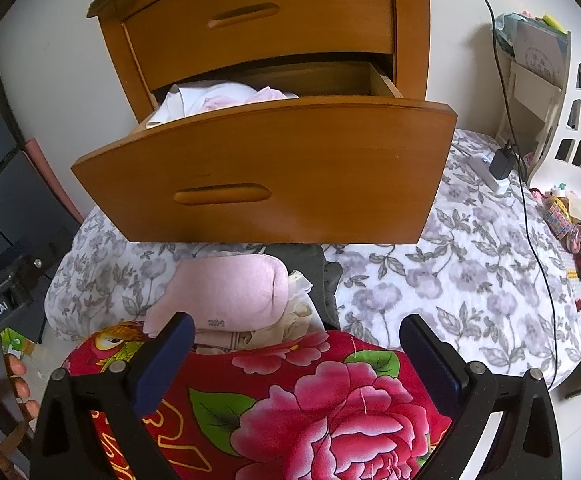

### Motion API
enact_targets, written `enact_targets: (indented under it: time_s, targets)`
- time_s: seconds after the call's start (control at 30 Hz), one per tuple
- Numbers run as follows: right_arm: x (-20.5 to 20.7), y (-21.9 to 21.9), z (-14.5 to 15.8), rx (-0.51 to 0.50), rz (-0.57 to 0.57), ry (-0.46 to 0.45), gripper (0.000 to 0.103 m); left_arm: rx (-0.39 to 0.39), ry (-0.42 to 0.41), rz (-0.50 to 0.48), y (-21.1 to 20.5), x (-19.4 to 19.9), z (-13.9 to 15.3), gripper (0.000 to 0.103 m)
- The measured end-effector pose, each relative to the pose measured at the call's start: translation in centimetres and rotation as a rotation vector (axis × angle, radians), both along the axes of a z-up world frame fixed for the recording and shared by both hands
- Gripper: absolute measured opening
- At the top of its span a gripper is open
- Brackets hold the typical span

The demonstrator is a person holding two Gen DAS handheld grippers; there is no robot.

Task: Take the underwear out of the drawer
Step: 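Reach the right gripper into the drawer toward the pink garment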

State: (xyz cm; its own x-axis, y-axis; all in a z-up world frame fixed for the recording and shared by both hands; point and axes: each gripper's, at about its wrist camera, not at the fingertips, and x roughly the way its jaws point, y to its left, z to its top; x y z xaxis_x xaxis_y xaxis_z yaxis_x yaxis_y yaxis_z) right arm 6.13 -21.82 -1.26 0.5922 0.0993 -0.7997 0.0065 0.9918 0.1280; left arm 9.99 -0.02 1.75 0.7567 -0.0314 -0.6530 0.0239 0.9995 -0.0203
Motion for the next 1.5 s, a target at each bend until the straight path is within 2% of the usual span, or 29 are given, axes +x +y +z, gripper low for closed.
enact_targets:
  time_s: [0.3,0.5,0.67,0.77,0.93,1.07,1.27,1.5]
  targets:
    - [0.2,0.7,-0.3,-0.008,0.017,-0.013,0.103,0.007,-0.063,-0.001,0.5,-0.5,-0.3,0.098]
    - [0.4,1.1,-0.3,-0.006,0.037,-0.037,0.103,-0.014,-0.049,-0.022,0.9,-0.1,-1.1,0.098]
    - [0.6,1.3,0.1,-0.023,0.055,-0.090,0.103,-0.025,-0.060,0.008,1.6,0.2,-1.6,0.098]
    - [0.8,1.7,0.3,-0.032,0.058,-0.111,0.103,-0.004,-0.072,0.021,1.7,0.2,-1.9,0.098]
    - [1.4,2.3,0.1,-0.033,0.087,-0.095,0.103,-0.031,-0.065,0.012,2.3,0.5,-2.3,0.098]
    - [1.7,2.8,0.2,-0.031,0.106,-0.090,0.103,-0.008,-0.065,0.008,2.2,0.5,-2.5,0.098]
    - [2.5,3.6,1.1,-0.058,0.124,-0.102,0.103,0.022,-0.122,0.003,2.0,0.1,-1.9,0.098]
    - [3.5,4.5,2.3,-0.049,0.153,-0.117,0.103,0.022,-0.141,-0.007,2.1,0.0,-1.4,0.098]
